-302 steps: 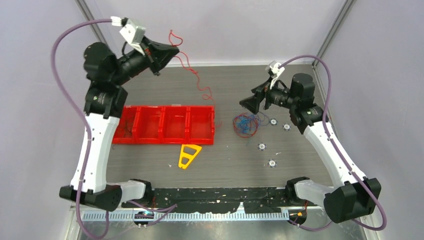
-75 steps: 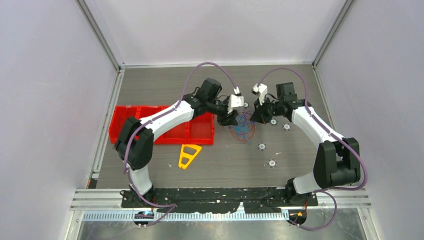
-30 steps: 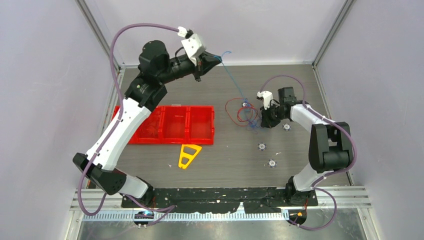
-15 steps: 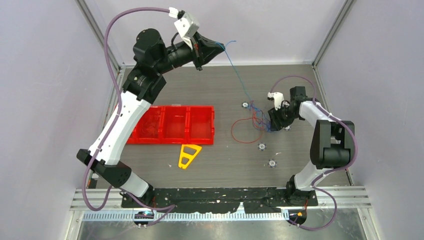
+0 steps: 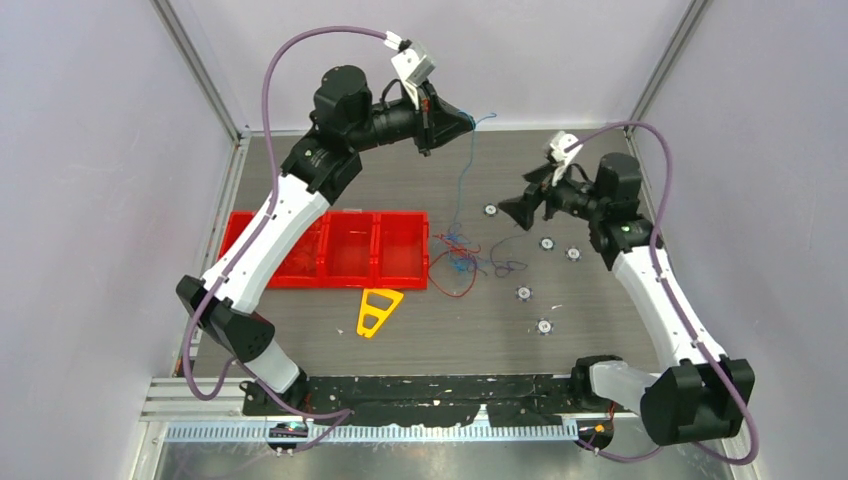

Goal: Untangle the cables

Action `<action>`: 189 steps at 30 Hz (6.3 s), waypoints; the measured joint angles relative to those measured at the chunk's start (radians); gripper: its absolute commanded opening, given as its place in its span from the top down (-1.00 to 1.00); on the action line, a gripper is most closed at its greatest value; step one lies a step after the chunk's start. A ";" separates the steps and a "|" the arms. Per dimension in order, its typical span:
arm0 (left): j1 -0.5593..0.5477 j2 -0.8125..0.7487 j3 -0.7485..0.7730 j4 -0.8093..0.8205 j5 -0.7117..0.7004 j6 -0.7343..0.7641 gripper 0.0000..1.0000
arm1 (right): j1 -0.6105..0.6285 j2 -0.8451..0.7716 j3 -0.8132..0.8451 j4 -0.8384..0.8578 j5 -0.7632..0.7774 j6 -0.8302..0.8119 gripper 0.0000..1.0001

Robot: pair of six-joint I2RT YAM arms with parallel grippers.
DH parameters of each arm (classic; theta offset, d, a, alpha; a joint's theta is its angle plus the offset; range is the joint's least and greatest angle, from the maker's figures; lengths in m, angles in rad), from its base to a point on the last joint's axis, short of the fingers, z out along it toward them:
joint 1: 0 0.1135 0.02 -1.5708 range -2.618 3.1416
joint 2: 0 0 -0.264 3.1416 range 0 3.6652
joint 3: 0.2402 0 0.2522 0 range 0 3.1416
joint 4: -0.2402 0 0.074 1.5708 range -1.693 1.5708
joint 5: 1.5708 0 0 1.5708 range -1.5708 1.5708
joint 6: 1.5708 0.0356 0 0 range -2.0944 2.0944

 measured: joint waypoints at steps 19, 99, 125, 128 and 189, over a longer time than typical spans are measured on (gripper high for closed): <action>0.018 0.015 0.188 -0.050 0.005 -0.053 1.00 | 0.349 0.370 -0.144 0.542 0.181 0.208 0.05; 0.404 -0.322 -0.980 -0.159 -0.285 0.533 1.00 | 0.060 0.373 -0.003 -0.153 0.132 0.026 -0.64; 0.410 -0.365 -0.676 -0.443 -0.134 0.503 -0.99 | 0.130 0.422 0.089 -0.301 0.154 -0.005 -0.85; 0.410 -0.369 -0.681 -0.360 -0.082 0.455 -0.99 | 0.199 0.485 0.123 -0.297 0.177 0.002 -0.76; -0.177 0.192 -0.807 0.280 -0.169 0.372 0.10 | 0.109 0.113 -0.002 -0.018 -0.040 0.489 0.89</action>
